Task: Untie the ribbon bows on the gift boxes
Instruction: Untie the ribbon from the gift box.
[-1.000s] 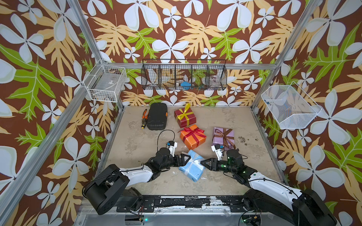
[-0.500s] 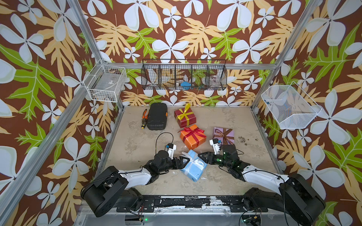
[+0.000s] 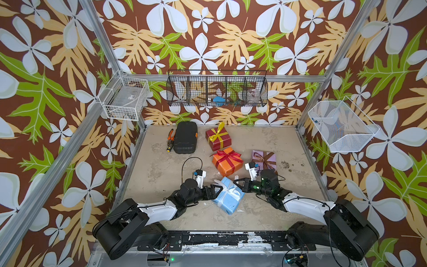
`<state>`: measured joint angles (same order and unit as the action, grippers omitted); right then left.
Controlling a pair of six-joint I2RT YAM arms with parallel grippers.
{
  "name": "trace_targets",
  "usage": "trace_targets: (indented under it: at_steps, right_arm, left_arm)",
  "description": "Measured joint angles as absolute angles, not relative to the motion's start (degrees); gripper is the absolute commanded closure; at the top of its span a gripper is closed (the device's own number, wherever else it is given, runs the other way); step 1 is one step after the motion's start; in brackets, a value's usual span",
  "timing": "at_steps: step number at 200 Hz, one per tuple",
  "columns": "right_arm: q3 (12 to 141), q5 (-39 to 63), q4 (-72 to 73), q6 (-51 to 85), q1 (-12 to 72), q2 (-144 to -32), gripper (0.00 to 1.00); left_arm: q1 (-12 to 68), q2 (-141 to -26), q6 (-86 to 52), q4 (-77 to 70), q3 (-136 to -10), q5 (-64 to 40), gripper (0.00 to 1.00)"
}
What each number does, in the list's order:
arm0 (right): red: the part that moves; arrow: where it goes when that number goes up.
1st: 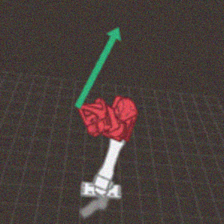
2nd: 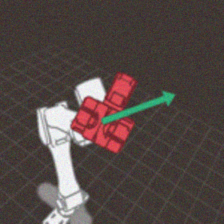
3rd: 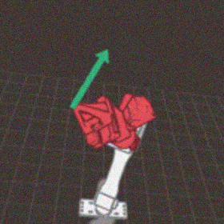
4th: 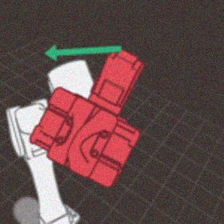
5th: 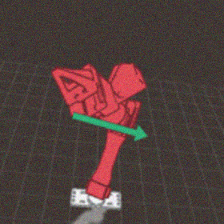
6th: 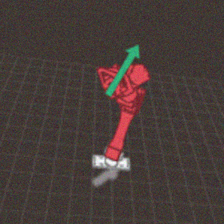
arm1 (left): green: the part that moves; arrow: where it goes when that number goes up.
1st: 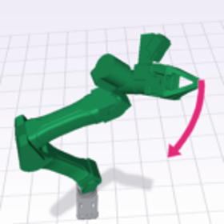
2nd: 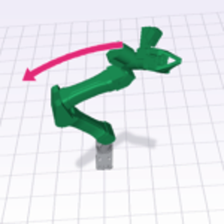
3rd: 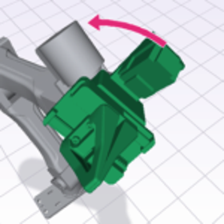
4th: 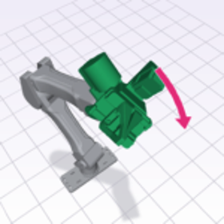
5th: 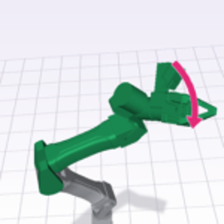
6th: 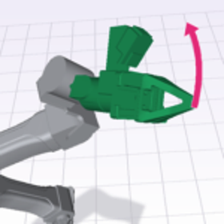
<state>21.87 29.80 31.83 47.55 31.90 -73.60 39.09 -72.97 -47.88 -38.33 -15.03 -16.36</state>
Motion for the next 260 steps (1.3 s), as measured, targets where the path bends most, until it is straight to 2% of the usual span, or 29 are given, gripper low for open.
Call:
trace_targets:
  at_steps: [37,64,82,98,144,223,260]
  right_arm:
    - [20.9,29.8,32.1,47.5,31.9,-72.2,1.00]
    - [20.9,30.0,32.1,46.9,31.9,-71.9,1.00]
    - [20.8,30.1,32.1,46.6,31.9,-71.8,1.00]
    - [20.8,30.2,31.9,46.4,31.9,-71.4,1.00]
    - [21.5,30.0,30.3,45.3,31.9,-70.3,1.00]
    - [21.9,29.4,27.9,43.3,31.9,-70.3,1.00]
    - [21.9,28.6,27.2,42.5,31.9,-70.0,1.00]
  left_arm:
    - [33.0,-70.2,-49.2,-38.2,-15.4,-15.6,0.00]
    - [32.0,-71.0,-48.9,-37.9,-18.0,-16.4,0.01]
    - [31.8,-73.4,-48.8,-37.9,-18.9,-16.6,0.04]
    - [31.8,-76.3,-49.3,-38.4,-19.2,-17.5,0.11]
    - [32.5,-80.7,-52.6,-42.6,-20.3,-25.2,0.21]
    - [33.5,-78.5,-56.7,-47.4,-22.6,-30.4,0.23]
    - [33.6,-81.5,-54.9,-45.6,-23.9,-30.3,0.20]
